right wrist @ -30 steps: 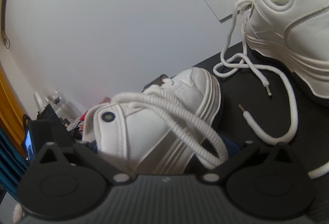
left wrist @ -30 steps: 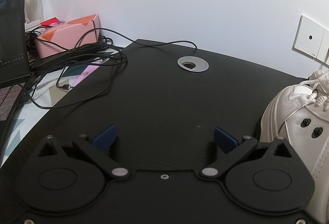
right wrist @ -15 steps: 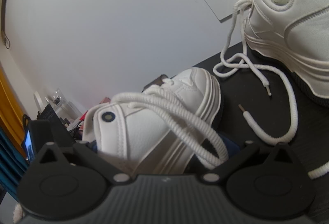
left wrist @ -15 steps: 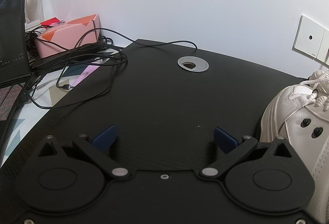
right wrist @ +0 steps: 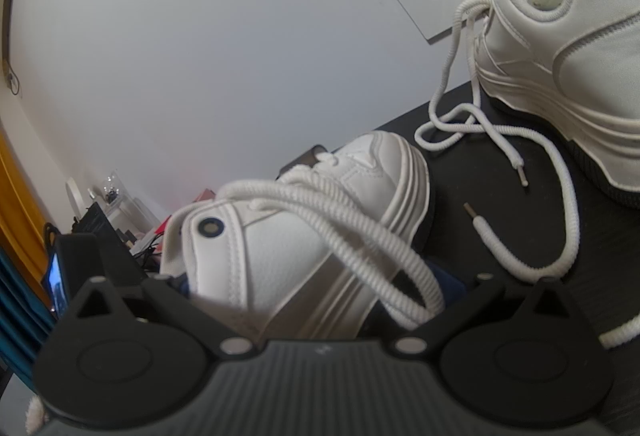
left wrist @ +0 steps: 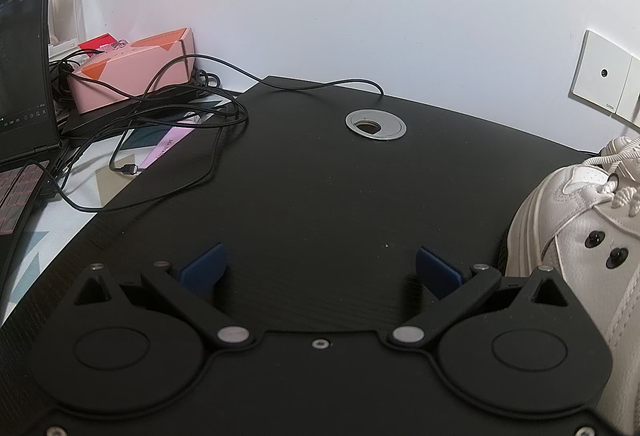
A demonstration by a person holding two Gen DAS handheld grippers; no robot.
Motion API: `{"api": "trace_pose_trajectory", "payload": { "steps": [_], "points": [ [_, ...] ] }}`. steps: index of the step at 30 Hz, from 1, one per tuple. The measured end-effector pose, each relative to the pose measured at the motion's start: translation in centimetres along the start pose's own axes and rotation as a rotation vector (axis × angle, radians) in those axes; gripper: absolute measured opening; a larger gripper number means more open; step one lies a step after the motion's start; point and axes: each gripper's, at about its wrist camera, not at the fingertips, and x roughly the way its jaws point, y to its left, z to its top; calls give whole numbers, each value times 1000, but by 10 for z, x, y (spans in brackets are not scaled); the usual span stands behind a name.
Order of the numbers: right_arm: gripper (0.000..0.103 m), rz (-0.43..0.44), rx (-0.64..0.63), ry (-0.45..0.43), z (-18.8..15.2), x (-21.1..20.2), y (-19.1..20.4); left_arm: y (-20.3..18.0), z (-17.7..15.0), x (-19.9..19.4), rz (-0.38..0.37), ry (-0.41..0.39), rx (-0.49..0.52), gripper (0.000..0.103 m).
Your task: Lace up shoes with both hands
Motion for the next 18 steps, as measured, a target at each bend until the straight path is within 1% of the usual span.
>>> {"api": "trace_pose_trajectory", "payload": {
  "steps": [18],
  "points": [
    [102, -4, 8, -10, 0, -2, -1, 0, -1, -1, 8, -2, -6, 103]
  ]
}}
